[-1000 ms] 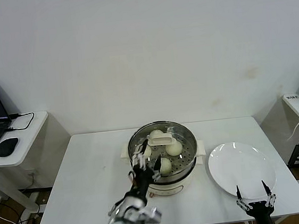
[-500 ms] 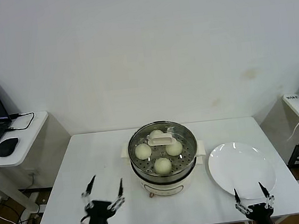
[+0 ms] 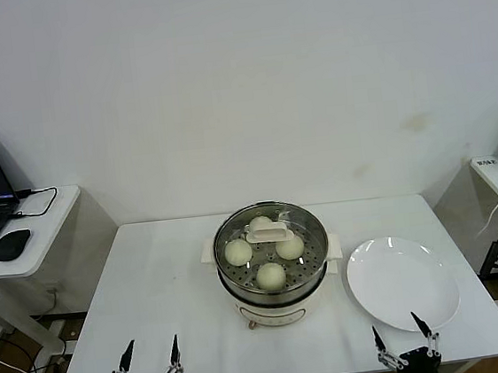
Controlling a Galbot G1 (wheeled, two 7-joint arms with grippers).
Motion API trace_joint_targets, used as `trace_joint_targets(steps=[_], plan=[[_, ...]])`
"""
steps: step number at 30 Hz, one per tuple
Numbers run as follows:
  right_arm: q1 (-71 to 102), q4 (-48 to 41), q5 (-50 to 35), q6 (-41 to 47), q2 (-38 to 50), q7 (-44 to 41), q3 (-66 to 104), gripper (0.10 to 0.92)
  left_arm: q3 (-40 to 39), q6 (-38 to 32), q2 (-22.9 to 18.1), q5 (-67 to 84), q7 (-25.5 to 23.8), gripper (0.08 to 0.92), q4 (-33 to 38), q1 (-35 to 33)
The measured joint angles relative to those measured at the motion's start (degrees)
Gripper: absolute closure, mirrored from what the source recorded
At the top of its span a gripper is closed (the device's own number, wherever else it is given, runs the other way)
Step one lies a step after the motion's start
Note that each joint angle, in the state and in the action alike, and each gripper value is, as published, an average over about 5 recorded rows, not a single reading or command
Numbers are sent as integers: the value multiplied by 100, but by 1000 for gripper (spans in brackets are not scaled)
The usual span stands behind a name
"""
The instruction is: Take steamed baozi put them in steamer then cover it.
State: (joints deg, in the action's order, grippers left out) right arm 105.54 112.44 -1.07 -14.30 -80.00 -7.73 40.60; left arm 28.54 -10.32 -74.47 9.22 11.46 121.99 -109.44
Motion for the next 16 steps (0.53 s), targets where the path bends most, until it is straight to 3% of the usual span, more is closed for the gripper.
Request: trace_joint_targets(steps=[16], plan=[[289,386,-346,353,89,-105,-209,203,166,-11,-155,403,-280,177,-191,-153]])
